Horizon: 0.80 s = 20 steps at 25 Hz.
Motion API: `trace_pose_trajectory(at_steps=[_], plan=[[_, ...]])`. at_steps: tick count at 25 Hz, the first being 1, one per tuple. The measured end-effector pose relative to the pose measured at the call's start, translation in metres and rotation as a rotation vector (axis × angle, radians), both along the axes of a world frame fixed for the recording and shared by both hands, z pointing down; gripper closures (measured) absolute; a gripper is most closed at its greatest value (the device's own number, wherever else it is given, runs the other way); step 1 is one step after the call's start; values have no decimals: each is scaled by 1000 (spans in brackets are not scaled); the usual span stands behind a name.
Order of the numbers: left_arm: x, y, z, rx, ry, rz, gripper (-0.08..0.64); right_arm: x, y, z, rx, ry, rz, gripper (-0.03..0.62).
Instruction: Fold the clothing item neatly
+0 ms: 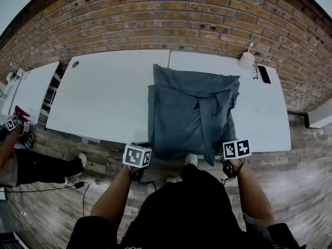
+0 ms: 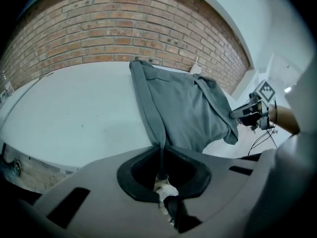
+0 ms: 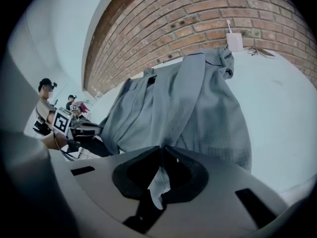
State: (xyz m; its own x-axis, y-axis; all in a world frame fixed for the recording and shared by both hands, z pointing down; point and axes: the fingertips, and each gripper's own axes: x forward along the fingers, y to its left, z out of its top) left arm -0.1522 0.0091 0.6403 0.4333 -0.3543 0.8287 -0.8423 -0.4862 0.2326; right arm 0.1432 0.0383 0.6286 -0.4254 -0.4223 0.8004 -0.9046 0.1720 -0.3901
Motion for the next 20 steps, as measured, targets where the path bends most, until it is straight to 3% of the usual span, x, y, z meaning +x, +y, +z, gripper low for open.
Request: trace_pose_trajectory(at_steps=[4, 8, 10, 13, 16, 20], plan=[[10, 7, -5, -26, 82, 19, 542, -8, -1, -10, 31, -53, 7, 558], [30, 25, -30, -97, 274, 40, 545, -16, 7, -26, 50, -128, -7, 559], [39, 41, -42, -120, 331, 80, 545, -20, 15, -36, 73, -148, -32, 560], [47, 59, -65, -116, 380, 131, 545, -26, 23, -64, 133, -240, -64, 560], [55, 59, -106, -110, 527, 134, 545, -28, 26, -98, 199, -360, -76, 560], [55, 36, -169, -39, 678, 124, 545, -27, 16, -148, 298, -434, -97, 560]])
